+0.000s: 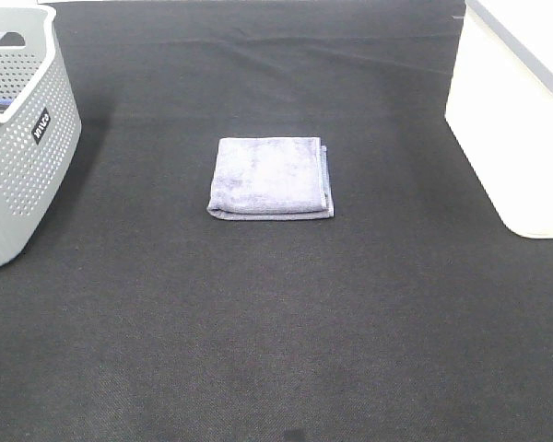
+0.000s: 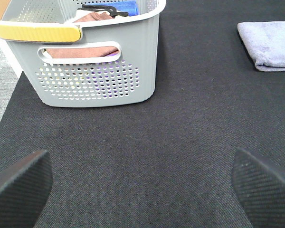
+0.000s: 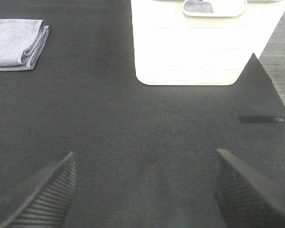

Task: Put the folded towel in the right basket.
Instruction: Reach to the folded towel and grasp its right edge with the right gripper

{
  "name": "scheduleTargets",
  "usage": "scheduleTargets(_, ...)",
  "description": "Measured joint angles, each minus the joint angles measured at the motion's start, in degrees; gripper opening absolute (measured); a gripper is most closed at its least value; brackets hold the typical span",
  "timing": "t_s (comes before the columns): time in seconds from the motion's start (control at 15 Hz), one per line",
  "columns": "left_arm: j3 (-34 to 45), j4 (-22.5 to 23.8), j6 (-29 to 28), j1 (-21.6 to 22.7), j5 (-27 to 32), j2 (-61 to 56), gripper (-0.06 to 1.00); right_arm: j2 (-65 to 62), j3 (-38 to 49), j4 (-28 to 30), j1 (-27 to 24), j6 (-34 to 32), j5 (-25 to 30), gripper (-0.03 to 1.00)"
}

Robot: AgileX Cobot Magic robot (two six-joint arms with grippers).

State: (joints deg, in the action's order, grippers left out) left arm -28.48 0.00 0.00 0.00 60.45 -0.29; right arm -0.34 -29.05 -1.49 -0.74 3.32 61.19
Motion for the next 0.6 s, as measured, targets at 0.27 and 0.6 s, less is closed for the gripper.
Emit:
scheduleTargets(0.27, 0.00, 0.00, 0.00, 0.00, 0.00, 0.00, 0.97, 0.00, 0.00, 0.00, 0.00, 0.00, 0.00, 0.74)
scheduleTargets(0.6, 0.00, 0.00, 0.00, 0.00, 0.00, 0.00, 0.97, 0.00, 0.00, 0.00, 0.00, 0.00, 0.00, 0.74)
